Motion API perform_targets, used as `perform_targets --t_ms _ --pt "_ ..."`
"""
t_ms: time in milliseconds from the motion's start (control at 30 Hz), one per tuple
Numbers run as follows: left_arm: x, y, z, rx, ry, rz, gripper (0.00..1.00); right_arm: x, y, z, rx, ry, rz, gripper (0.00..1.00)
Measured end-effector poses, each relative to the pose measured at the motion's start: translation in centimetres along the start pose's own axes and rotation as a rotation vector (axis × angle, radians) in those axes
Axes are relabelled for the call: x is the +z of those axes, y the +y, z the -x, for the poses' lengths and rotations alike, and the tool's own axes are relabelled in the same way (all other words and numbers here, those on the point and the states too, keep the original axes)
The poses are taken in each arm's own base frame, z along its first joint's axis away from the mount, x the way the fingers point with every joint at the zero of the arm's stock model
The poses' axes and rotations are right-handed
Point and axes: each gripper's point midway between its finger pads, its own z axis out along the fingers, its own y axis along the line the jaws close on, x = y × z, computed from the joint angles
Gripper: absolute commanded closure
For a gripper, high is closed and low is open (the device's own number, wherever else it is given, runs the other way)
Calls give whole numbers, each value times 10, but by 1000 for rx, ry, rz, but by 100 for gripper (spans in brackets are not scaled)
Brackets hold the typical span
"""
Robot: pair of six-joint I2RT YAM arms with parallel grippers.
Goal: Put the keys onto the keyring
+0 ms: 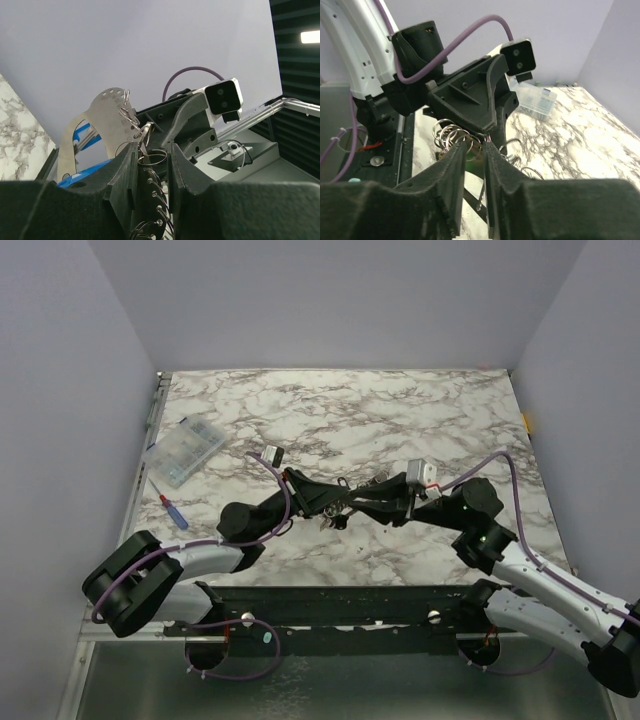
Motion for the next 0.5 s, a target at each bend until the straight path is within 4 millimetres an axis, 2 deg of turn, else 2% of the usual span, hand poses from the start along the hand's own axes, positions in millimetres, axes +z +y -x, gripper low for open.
perform_targets --t_ms 167,500 --pt "2 -3 3 3 -6 -9 100 2 -5 -3 -15 18 -29 60" --pt "2 -11 6 15 -15 -30 100 4 -13 4 -42 14 -73 59"
